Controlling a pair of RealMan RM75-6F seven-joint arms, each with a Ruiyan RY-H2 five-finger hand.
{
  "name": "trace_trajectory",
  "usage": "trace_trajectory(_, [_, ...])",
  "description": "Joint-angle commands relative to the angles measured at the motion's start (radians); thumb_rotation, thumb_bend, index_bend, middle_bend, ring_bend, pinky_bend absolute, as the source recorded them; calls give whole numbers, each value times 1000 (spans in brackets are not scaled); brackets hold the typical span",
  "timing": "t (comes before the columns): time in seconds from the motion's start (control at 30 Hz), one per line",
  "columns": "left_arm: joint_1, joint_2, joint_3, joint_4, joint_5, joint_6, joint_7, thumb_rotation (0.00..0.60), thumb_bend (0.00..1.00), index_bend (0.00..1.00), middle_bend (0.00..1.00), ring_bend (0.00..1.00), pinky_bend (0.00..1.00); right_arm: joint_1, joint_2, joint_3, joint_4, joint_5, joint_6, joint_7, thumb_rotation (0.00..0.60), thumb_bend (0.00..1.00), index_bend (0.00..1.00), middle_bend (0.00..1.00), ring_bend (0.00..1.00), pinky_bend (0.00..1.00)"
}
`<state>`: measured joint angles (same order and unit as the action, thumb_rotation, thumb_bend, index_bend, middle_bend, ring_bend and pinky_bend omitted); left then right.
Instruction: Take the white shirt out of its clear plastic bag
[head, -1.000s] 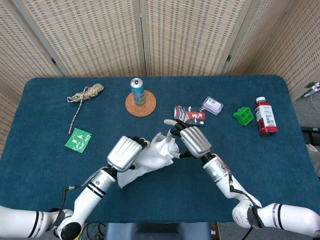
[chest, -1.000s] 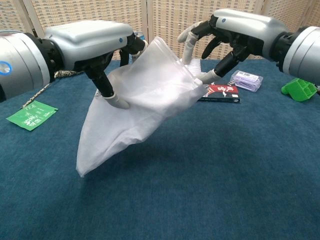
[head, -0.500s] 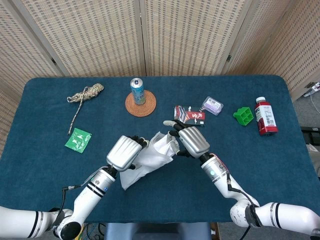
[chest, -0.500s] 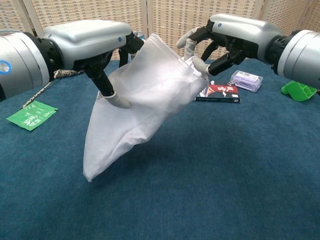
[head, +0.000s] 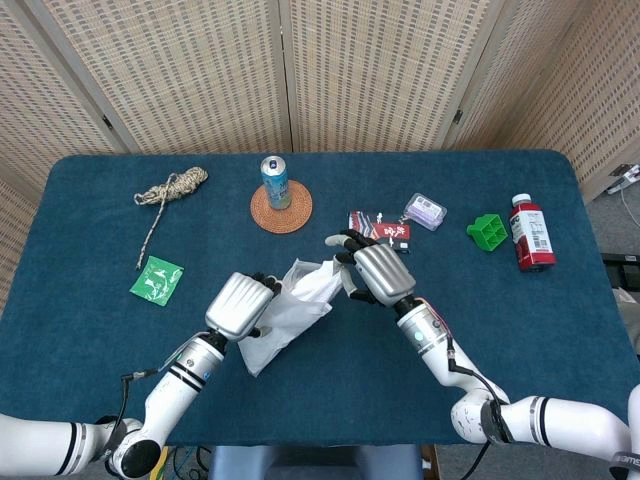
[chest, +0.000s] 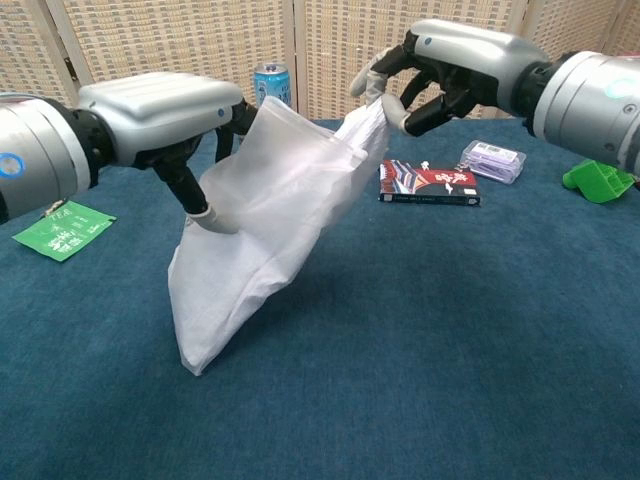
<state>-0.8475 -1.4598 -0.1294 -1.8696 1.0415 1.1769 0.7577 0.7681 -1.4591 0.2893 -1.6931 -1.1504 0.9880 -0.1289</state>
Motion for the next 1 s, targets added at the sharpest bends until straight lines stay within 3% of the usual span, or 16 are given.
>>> trace_trajectory(0.03, [8,2,4,3,-11,4,3,600,0,315,456,449,667,18,-11,10,23,17,-15,-9,600,703,659,229,102,282])
trace_trajectory(0.1, [11,4,6,2,-15,4,1,600,0,229,403,401,658,24,-15,13,32,24,-20,-11,600,704,660,229,102,282])
trace_trajectory(0.2, [20,13,12,-2,-31,0,-4,600,0,64,203,333,621,36,-23,13,61,47,-33,-20,600,704,660,229,102,282])
trace_trajectory(0.3, [28,23,19,-7,-32,-1,-12,600,0,2,50,326,618,40,-30,11,89,76,-42,-28,600,703,659,229,102,282])
trace_trajectory(0.4, [39,28,28,-7,-20,4,-22,600,0,0,0,317,617,40,-31,6,113,103,-48,-35,600,704,660,229,102,282])
trace_trajectory(0.6, [75,27,61,19,60,28,-69,600,0,2,1,313,617,31,-27,-5,153,145,-54,-39,600,704,659,229,102,282])
trace_trajectory(0.67, [88,22,75,37,102,34,-94,600,0,30,34,316,617,26,-24,-7,163,154,-55,-36,600,704,660,229,102,282])
trace_trajectory(0.8, [113,14,104,79,197,47,-159,600,0,128,209,389,634,16,-19,-14,184,170,-58,-30,600,704,660,229,102,282])
trace_trajectory(1.0, [141,1,144,141,356,61,-267,600,0,296,575,589,792,1,-13,-24,212,189,-66,-16,600,704,659,229,102,282])
